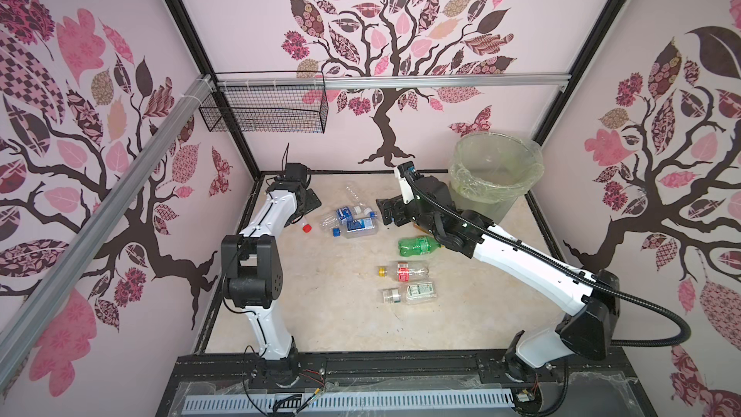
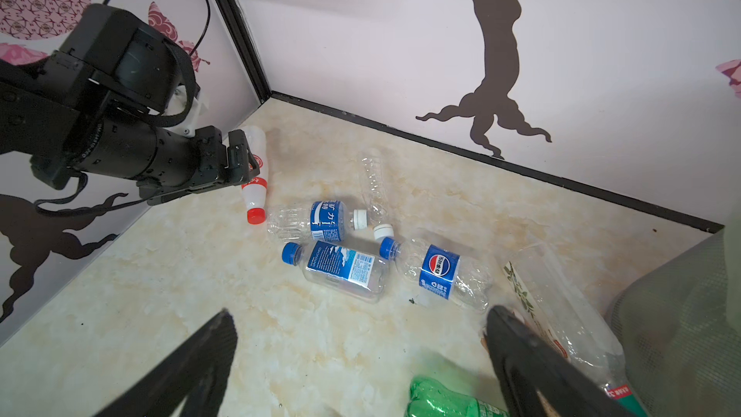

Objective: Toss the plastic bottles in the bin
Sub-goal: 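Lower left gripper onto the red-labelled white bottle and close on it while right gripper returns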

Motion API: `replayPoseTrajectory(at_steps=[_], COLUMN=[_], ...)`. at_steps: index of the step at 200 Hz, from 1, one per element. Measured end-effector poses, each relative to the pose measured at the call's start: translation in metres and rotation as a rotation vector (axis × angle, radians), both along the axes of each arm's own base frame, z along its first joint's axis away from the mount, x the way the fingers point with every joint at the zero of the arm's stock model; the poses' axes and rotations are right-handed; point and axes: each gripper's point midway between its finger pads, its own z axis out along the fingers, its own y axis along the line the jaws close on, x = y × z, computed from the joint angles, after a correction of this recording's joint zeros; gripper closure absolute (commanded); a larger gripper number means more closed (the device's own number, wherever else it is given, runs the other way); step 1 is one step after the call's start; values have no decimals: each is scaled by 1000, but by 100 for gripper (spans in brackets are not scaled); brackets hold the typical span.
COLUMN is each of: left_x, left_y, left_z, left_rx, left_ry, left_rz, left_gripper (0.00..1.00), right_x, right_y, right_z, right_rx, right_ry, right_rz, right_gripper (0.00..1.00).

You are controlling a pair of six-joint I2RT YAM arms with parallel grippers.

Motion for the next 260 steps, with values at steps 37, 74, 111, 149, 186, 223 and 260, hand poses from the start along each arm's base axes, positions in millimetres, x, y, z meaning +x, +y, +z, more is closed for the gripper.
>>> replayPoseTrajectory(at_steps=[37,74,111,149,186,223,260], left_x=[5,7,16,17,14,18,19], left_y=[2,4,10,14,14,13,15], left_z=[-41,-61,-57,-76,-101,-104,-104], left_rx=[1,-1,17,27,25,20,15], left_ry=[79,101,61,89,139,132,123], left_rz=[25,47,59,69,69,65,69], left_gripper=[9,15,20,24,31,43,59], right_x=[-1,0,-3,0,2,3,3], right_y=[-1,-1,-5,-6,-7,-8,-9], right_z=[-19,-26,-50,-46,-44,-44,-44], right_rx=[-28,-37,-85,-85,-90,-93,-93], right_ry=[21,18,42,23,8,5,6], right_rz=[4,7,5,-5,-9,-15,-16], right_gripper=[1,1,0,0,0,0,0])
